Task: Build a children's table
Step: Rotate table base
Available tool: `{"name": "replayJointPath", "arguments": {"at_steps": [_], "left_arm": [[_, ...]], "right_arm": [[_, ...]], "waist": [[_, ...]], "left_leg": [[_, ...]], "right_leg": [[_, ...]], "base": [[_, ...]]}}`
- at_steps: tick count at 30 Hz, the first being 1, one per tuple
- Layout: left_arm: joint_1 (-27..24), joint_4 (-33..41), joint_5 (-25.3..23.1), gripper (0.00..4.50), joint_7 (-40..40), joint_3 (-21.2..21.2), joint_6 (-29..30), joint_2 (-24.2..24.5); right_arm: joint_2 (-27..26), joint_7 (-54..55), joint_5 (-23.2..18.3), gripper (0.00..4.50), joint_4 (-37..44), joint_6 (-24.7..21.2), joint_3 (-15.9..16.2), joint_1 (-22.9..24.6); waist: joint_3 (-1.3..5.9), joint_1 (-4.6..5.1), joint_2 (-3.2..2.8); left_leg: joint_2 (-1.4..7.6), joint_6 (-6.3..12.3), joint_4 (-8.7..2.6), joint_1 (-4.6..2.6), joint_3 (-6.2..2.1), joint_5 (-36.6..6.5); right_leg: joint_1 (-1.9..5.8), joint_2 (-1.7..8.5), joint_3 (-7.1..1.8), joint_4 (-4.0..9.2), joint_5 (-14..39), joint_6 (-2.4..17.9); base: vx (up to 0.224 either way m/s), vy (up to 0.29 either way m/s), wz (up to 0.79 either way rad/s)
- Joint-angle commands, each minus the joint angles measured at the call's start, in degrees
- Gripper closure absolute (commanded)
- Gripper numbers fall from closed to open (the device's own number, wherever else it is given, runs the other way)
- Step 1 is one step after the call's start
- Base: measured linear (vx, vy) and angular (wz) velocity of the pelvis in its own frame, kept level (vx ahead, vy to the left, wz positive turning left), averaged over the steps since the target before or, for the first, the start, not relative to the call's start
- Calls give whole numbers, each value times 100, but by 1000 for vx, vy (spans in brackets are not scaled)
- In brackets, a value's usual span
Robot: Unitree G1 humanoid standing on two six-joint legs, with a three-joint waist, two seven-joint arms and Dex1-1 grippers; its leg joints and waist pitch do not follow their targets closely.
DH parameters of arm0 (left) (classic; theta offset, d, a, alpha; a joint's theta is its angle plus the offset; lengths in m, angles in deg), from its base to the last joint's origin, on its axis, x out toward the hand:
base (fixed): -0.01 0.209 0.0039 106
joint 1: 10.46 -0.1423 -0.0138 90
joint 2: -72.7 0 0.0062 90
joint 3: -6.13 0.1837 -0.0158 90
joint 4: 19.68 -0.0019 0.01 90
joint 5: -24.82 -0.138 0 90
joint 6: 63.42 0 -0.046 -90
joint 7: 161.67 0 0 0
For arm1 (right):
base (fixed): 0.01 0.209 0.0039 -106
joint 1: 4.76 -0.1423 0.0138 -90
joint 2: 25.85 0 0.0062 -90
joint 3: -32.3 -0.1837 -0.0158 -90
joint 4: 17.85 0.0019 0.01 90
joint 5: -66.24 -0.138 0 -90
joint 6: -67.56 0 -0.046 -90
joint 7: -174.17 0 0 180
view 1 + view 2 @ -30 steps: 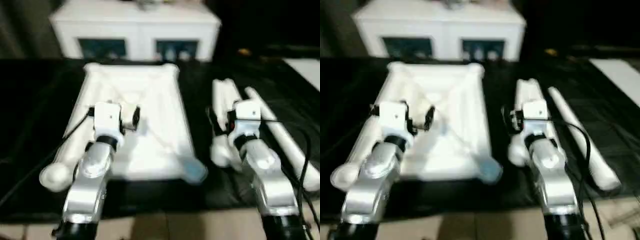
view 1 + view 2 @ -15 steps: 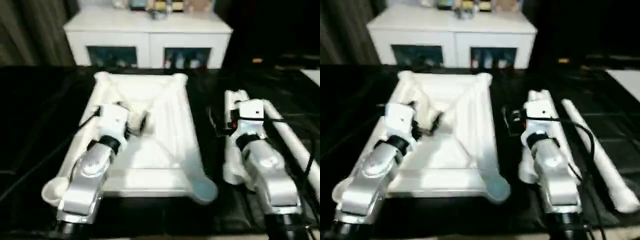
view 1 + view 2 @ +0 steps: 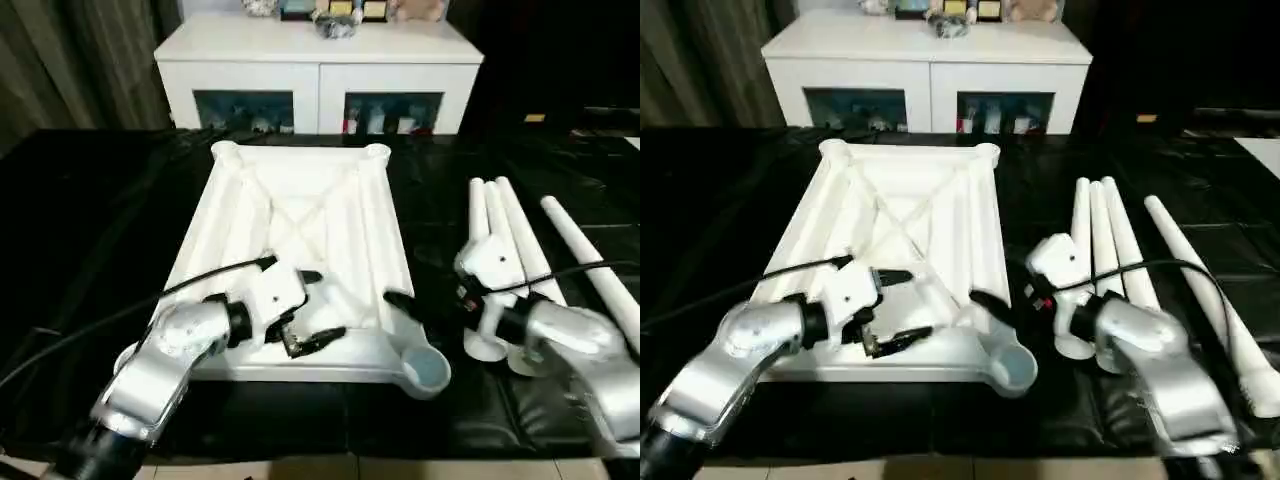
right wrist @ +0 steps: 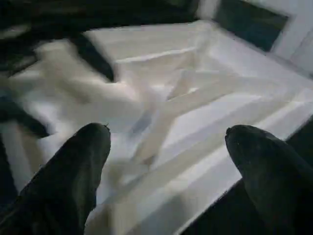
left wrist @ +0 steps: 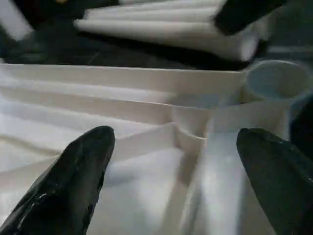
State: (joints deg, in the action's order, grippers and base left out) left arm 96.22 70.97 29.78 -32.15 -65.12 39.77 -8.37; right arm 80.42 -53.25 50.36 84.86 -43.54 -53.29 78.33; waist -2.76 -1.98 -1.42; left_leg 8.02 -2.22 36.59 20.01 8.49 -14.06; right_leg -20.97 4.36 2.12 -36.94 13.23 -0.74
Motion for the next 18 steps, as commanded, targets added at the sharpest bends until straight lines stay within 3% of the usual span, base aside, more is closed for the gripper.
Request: {"name": "replayJointPath", "arguments": {"at_steps": [1,6,8,12,14,17,18], "left_arm": [[211,-319,-75,0,-264,155,-104,86],[603,-954,-158,38,-676,325,-420,108],[688,-1070,-164,56,-841,372,-425,151],[812,-1244,-157,84,-945,360,-338,160],[912,-1386,-230,115,-1069,429,-364,228],[960,-1462,-283,128,-1244,507,-437,297],[960,-1462,-283,137,-1244,507,-437,297]], "right_arm": [[271,-421,-152,33,201,-137,103,45],[735,-951,-143,32,365,-269,215,112],[809,-996,-97,32,372,-271,237,96],[947,-1077,-134,32,395,-395,300,67],[1048,-1152,-163,32,428,-505,368,52],[1075,-1210,-136,32,431,-509,400,35],[1075,-1210,-136,32,431,-509,400,35]], "waist": [[184,1,56],[212,16,61],[227,4,61],[284,2,58],[339,-13,46],[388,-26,56],[364,-36,51]], "left_leg": [[425,-2,-606,0,-189,-1714],[447,144,-594,51,-197,-1399],[455,194,-586,36,-182,-1260],[478,345,-561,53,-164,-843],[476,538,-508,50,-146,-317],[471,845,-445,80,-124,163],[479,919,-453,92,-115,144]], "right_leg": [[117,442,-315,678,2394,900],[142,455,-292,639,2064,1054],[132,453,-293,625,1816,1161],[171,445,-269,521,838,1481],[184,433,-253,431,-154,1689],[196,441,-237,345,-1026,1887],[186,457,-232,359,-989,1920]], "base": [[0,0,0],[0,0,0],[0,0,0],[15,4,0],[59,16,0],[0,0,0],[0,0,0]]}}
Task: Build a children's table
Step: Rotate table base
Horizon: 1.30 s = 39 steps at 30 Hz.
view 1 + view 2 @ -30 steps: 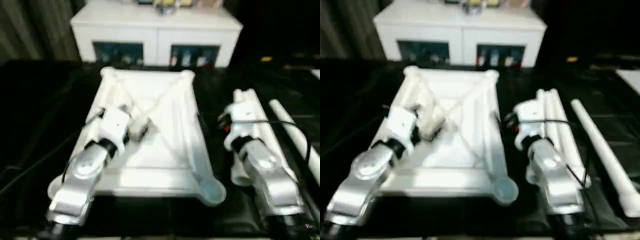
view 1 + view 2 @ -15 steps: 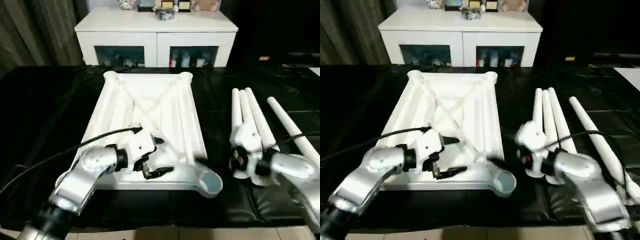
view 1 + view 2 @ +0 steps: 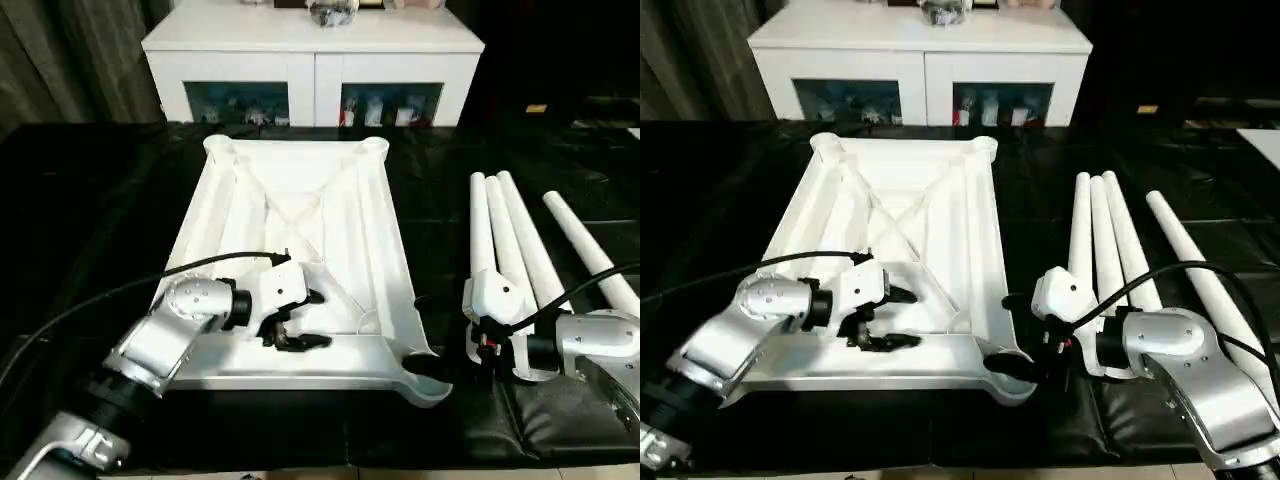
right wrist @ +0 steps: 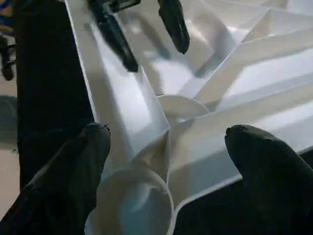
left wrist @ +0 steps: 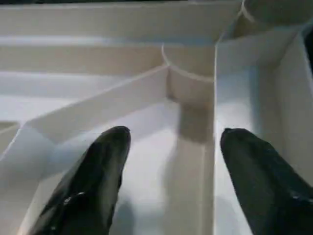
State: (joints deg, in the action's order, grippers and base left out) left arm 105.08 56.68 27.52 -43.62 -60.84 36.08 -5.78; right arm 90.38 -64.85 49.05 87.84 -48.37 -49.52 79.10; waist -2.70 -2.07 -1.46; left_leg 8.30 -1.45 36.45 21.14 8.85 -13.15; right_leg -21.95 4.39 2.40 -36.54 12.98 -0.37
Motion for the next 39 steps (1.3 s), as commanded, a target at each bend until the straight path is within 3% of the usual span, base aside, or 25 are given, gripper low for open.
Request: {"name": "replayJointPath", "arguments": {"at_steps": [1,3,6,10,18,23,30,39], "left_arm": [[90,-56,-79,150,-120,90,-105,46],[105,-78,-105,167,-159,107,-129,53],[156,-174,-261,189,-128,172,-235,67],[187,-241,-337,219,-120,217,-284,80],[226,-341,-468,305,-145,259,-331,90],[210,-399,-531,332,-107,269,-369,69],[147,-462,-639,403,92,230,-479,14],[73,-444,-686,446,278,137,-491,-5]], "right_arm": [[76,-56,10,32,99,-14,23,-70],[78,-65,30,32,62,8,29,-96],[108,-109,27,32,51,-13,73,-137],[117,-133,-23,32,104,-81,97,-141],[92,-119,-1,32,119,-101,130,-138],[69,-89,24,32,91,-74,150,-137],[14,-33,59,32,38,-43,179,-139],[-32,38,107,32,-13,22,190,-111]], "waist": [[344,-26,56],[320,-30,56],[285,-29,54],[278,-26,54],[283,-23,63],[286,-23,76],[266,-25,72],[262,-8,71]], "left_leg": [[457,844,-446,-20,-147,-26],[478,761,-477,-33,-148,-329],[496,485,-529,-71,-139,-826],[498,318,-553,-75,-133,-997],[493,299,-550,-61,-118,-943],[499,353,-548,-53,-116,-838],[512,243,-565,-74,-92,-1096],[512,167,-586,-47,-99,-1128]], "right_leg": [[280,458,-259,329,-857,1892],[280,468,-260,367,-448,1884],[265,461,-274,425,218,1795],[259,467,-289,457,493,1669],[246,471,-296,458,465,1630],[246,470,-291,445,340,1639],[215,474,-303,493,757,1574],[219,473,-303,494,794,1493]], "base": [[0,0,0],[0,0,0],[0,0,0],[0,0,0],[0,0,0],[0,0,0],[0,0,0],[0,0,0]]}}
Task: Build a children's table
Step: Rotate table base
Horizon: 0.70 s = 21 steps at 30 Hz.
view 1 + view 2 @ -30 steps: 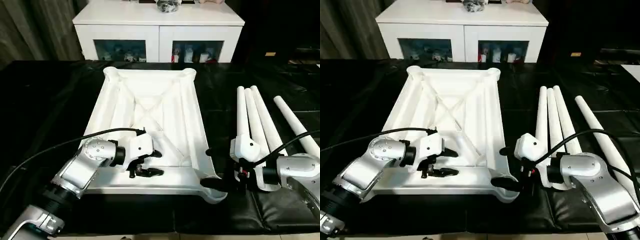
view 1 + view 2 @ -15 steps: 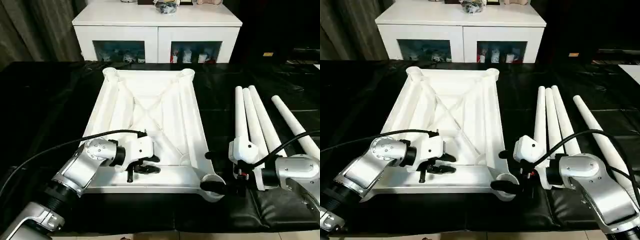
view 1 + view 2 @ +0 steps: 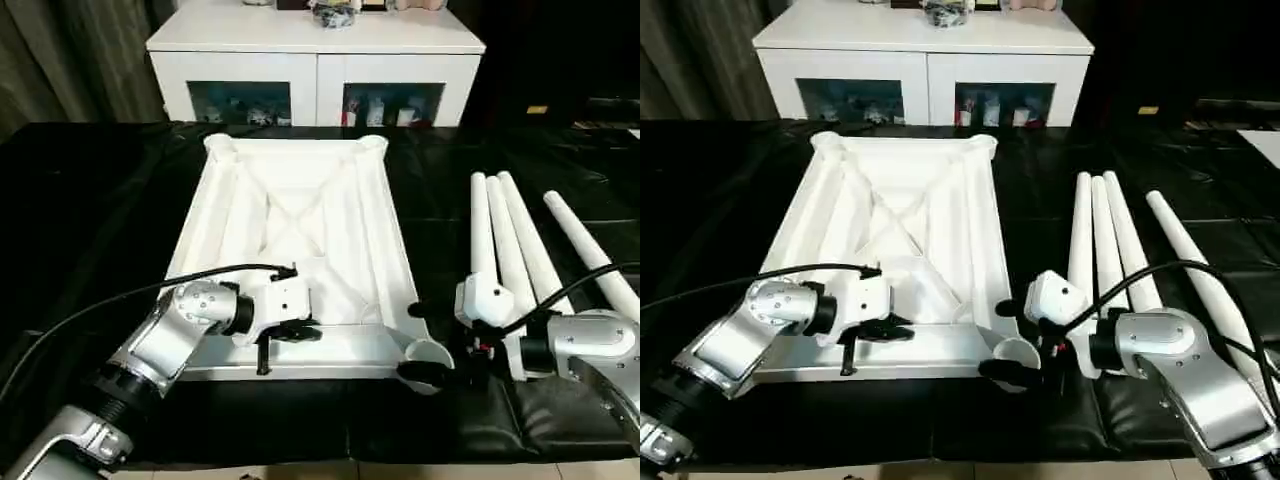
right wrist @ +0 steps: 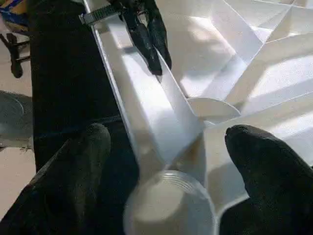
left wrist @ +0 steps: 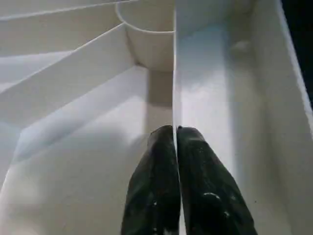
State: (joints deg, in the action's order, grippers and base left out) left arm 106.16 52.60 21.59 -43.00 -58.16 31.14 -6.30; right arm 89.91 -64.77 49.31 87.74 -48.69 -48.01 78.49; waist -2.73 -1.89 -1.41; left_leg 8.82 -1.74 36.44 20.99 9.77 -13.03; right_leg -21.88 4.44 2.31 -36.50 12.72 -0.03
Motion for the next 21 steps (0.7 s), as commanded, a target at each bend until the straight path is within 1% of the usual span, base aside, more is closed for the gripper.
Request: {"name": "replayJointPath", "arguments": {"at_steps": [1,2,6,11,12,14,16,17,18,19,21], "left_arm": [[-38,-39,-105,446,249,-143,-9,43],[-39,-64,-131,446,326,-171,-23,30],[-48,-132,-255,446,656,-280,-58,23],[-91,-67,-422,446,1000,-374,47,94],[-89,-95,-469,446,1144,-413,89,85],[-91,-122,-514,446,1264,-446,131,86],[-140,-92,-547,446,1329,-462,197,123],[-186,-58,-574,446,1368,-473,234,150],[-191,-55,-577,446,1371,-474,235,153],[-260,29,-599,446,1416,-501,383,178],[-313,110,-638,446,1472,-511,479,204]], "right_arm": [[10,38,86,32,-8,58,40,-52],[-10,71,110,32,-31,84,32,-61],[-58,168,165,32,-118,158,15,-91],[-146,352,340,32,-298,301,7,-156],[-172,378,366,32,-307,330,3,-169],[-200,401,384,32,-311,348,3,-184],[-244,480,443,32,-339,384,11,-212],[-280,544,469,32,-369,415,5,-226],[-284,551,471,32,-373,419,4,-228],[-323,643,517,32,-428,446,-10,-262],[-351,720,565,32,-481,501,-15,-291]], "waist": [[266,-23,58],[271,-4,70],[274,-8,60],[260,6,70],[253,10,82],[254,4,86],[257,11,85],[259,10,98],[258,8,98],[269,1,86],[281,10,73]], "left_leg": [[459,197,-584,-30,-193,-1131],[453,220,-580,-19,-192,-1088],[448,274,-565,-32,-178,-1020],[445,243,-581,-27,-177,-1114],[445,226,-585,-23,-175,-1129],[444,237,-583,-31,-173,-1138],[438,239,-589,-18,-175,-1081],[435,243,-586,-17,-173,-1067],[432,247,-587,-20,-171,-1030],[435,261,-585,-28,-169,-966],[440,312,-581,-22,-166,-784]], "right_leg": [[212,468,-292,486,794,1463],[223,463,-287,480,715,1469],[217,464,-292,487,637,1508],[212,460,-286,507,889,1475],[206,451,-289,516,989,1444],[205,460,-292,530,1084,1394],[210,458,-286,531,1118,1362],[209,456,-287,537,1153,1336],[206,457,-289,538,1145,1331],[208,455,-289,534,1073,1339],[212,445,-279,505,755,1418]], "base": [[0,0,0],[0,0,0],[0,0,0],[0,0,0],[0,0,0],[0,0,0],[0,0,0],[0,0,0],[0,0,0],[0,0,0],[0,0,0]]}}
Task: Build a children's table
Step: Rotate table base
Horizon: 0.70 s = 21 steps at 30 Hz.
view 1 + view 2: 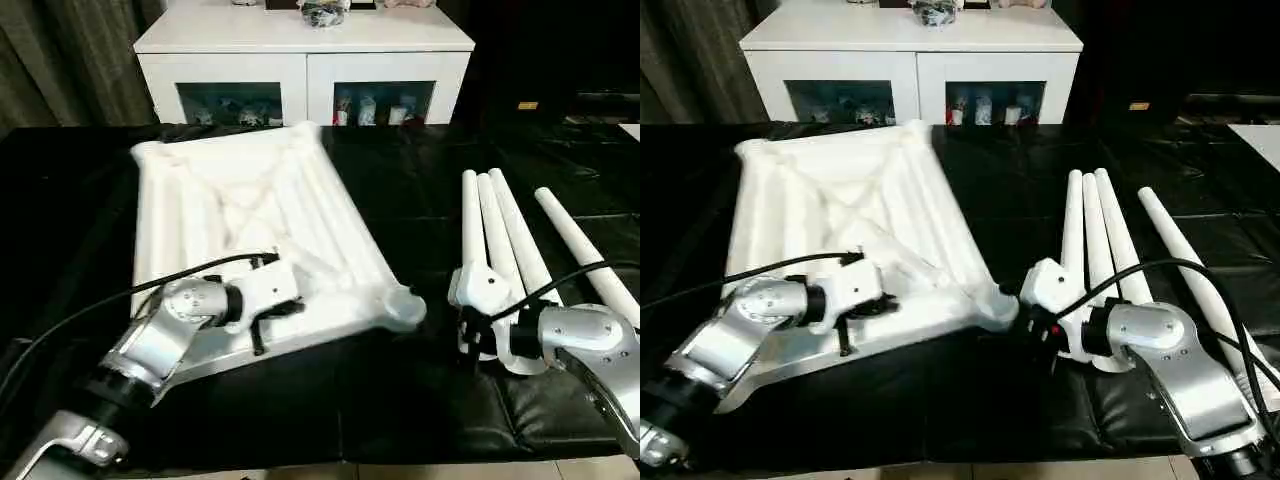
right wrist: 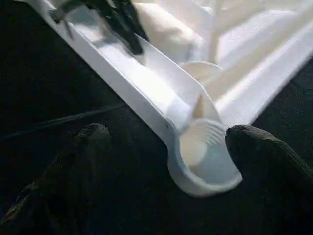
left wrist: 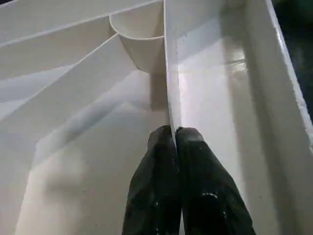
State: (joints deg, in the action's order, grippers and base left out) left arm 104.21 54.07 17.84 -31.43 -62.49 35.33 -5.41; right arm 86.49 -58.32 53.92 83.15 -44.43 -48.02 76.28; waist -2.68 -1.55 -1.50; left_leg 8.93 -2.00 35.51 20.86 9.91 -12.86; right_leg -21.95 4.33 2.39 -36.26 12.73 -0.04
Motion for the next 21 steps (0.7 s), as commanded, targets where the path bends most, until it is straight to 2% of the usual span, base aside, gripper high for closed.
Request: {"name": "replayJointPath", "arguments": {"at_steps": [1,4,10,15,21], "left_arm": [[-142,3,-286,446,342,-75,95,131],[-312,238,-283,446,304,-88,147,188],[-444,472,-319,446,267,-19,193,255],[-485,701,-352,446,374,-50,610,200],[-479,657,-478,446,481,-59,588,244]], "right_arm": [[-26,98,119,32,-40,80,-22,-78],[-55,84,126,32,-43,66,-38,-95],[-84,140,146,32,-100,120,-13,-140],[-160,233,201,32,-223,163,-44,-254],[-183,265,211,32,-241,152,-64,-289]], "waist": [[277,-24,82],[290,-32,85],[291,-35,95],[282,-30,84],[288,-40,83]], "left_leg": [[430,339,-488,-9,-180,-801],[431,459,-478,5,-178,-599],[433,563,-470,-10,-163,-561],[435,467,-479,-27,-159,-694],[427,487,-475,-17,-159,-603]], "right_leg": [[218,457,-286,482,755,1420],[244,451,-276,441,330,1516],[245,452,-275,433,137,1599],[229,446,-275,455,418,1577],[245,441,-278,436,212,1573]], "base": [[0,0,0],[0,0,0],[0,0,0],[0,0,0],[0,0,0]]}}
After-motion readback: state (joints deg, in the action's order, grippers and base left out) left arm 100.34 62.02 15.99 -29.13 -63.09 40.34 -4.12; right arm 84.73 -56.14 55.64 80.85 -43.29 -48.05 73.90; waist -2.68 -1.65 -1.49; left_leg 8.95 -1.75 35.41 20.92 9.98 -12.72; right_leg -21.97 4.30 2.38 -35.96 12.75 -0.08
